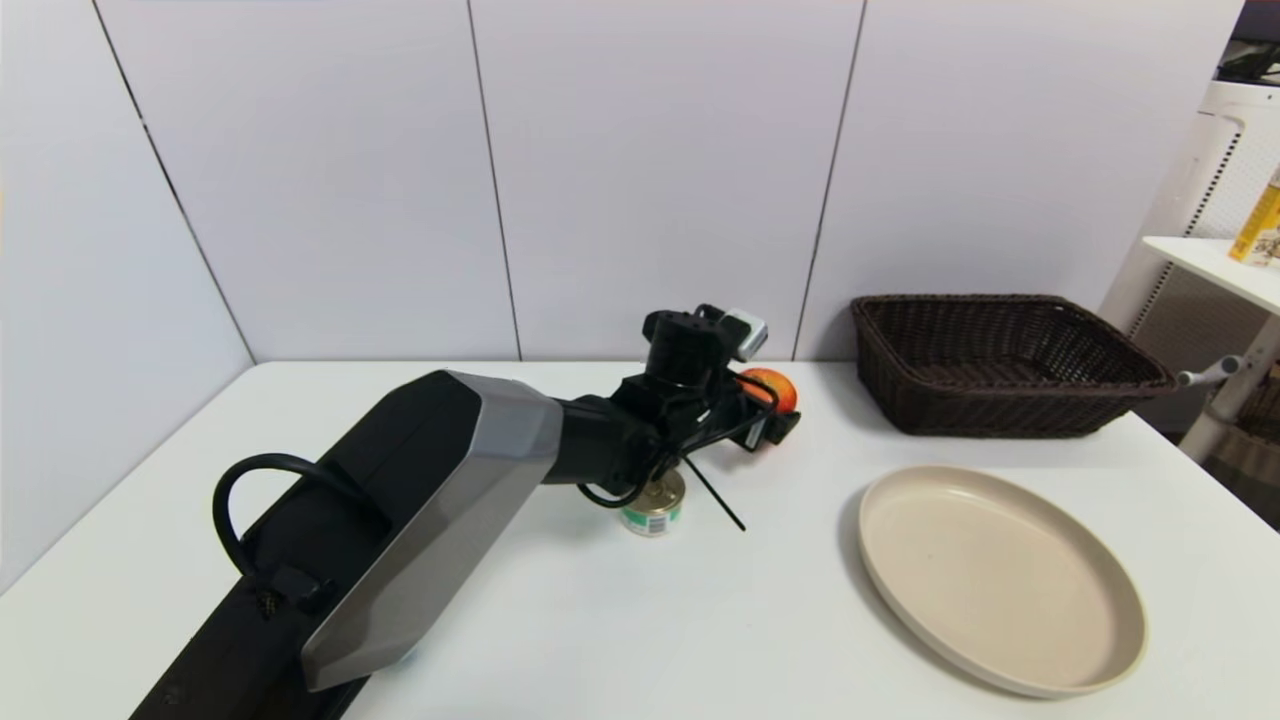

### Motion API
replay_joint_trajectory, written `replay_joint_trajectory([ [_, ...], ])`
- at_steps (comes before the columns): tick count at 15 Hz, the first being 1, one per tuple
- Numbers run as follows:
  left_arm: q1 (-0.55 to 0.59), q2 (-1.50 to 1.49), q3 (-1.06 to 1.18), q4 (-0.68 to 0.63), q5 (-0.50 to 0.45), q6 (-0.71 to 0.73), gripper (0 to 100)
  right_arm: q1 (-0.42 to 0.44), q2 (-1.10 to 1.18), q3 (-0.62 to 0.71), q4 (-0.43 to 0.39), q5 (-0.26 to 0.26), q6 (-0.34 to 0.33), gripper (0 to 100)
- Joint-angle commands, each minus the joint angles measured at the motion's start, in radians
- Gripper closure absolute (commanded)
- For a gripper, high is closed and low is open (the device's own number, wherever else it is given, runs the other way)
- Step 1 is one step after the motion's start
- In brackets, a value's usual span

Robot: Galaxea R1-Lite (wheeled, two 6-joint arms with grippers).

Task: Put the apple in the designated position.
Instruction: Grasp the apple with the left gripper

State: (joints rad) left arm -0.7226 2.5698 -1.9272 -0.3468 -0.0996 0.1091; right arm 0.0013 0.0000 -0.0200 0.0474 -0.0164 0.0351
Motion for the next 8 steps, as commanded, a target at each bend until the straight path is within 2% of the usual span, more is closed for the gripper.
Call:
replay_joint_trajectory([
  [1, 0.003, 0.013, -0.004, -0.004, -0.003, 0.003, 0, 0.000, 0.002, 0.000, 0.000, 0.000, 0.000, 0],
  [3, 0.003, 0.017, -0.003, -0.003, -0.003, 0.001, 0, 0.000, 0.002, 0.000, 0.000, 0.000, 0.000, 0],
  [4, 0.003, 0.018, -0.003, -0.001, -0.005, 0.001, 100, 0.000, 0.002, 0.000, 0.000, 0.000, 0.000, 0],
  [8, 0.011, 0.024, -0.004, -0.001, -0.005, 0.004, 100, 0.000, 0.002, 0.000, 0.000, 0.000, 0.000, 0],
])
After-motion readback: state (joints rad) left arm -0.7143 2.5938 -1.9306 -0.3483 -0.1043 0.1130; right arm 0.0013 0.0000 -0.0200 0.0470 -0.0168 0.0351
